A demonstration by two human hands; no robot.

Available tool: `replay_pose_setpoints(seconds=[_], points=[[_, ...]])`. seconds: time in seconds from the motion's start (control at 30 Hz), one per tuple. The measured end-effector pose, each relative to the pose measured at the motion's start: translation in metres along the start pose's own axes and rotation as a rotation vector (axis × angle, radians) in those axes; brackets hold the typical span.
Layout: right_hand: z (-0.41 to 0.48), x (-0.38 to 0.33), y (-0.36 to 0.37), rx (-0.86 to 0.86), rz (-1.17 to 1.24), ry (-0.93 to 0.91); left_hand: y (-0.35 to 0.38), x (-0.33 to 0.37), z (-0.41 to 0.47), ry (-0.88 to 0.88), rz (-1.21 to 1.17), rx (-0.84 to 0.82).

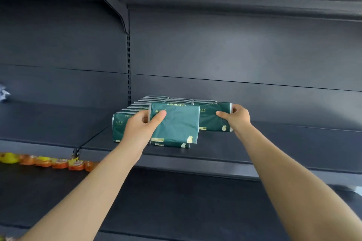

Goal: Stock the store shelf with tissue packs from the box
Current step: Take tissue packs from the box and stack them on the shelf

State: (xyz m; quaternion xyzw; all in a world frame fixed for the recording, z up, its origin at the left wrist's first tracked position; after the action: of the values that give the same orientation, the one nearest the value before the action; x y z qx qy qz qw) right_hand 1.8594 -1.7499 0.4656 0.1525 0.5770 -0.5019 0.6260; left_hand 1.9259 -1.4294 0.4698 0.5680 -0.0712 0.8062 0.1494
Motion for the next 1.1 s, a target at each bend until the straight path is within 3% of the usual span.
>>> replay_pose_setpoints(seconds=[0.17, 0.53, 0.97, 1.1], points=[[0.051, 0.015, 0.026, 0.006, -0.037, -0.015, 0.006, -0.006, 0.026, 0.027, 0.061, 0.027], [0.108, 0.034, 0.07, 0.005, -0.396, -0.141, 0.009, -0.019, 0.038, 0.098, 0.125, 0.022], [0.121, 0.055, 0.069, -0.027, -0.48, 0.029, 0.021, -0.03, 0.044, 0.065, 0.085, -0.006], [0.072, 0.032, 0.045, 0.037, -0.333, 0.04, 0.027, -0.032, 0.039, 0.038, 0.028, -0.011]])
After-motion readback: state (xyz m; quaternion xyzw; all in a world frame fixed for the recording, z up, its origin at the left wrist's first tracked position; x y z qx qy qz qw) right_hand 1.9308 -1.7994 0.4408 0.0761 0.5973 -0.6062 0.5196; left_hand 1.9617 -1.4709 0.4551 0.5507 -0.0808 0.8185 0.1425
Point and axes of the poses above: each hand's wrist, its own z-axis towards the middle knuckle, its own y-axis out of the palm, x = y × z, the point moved 7 cm from there along z, towards the middle knuckle, and after that the axes turned 9 degrees about -z, right-handed, at the moved point
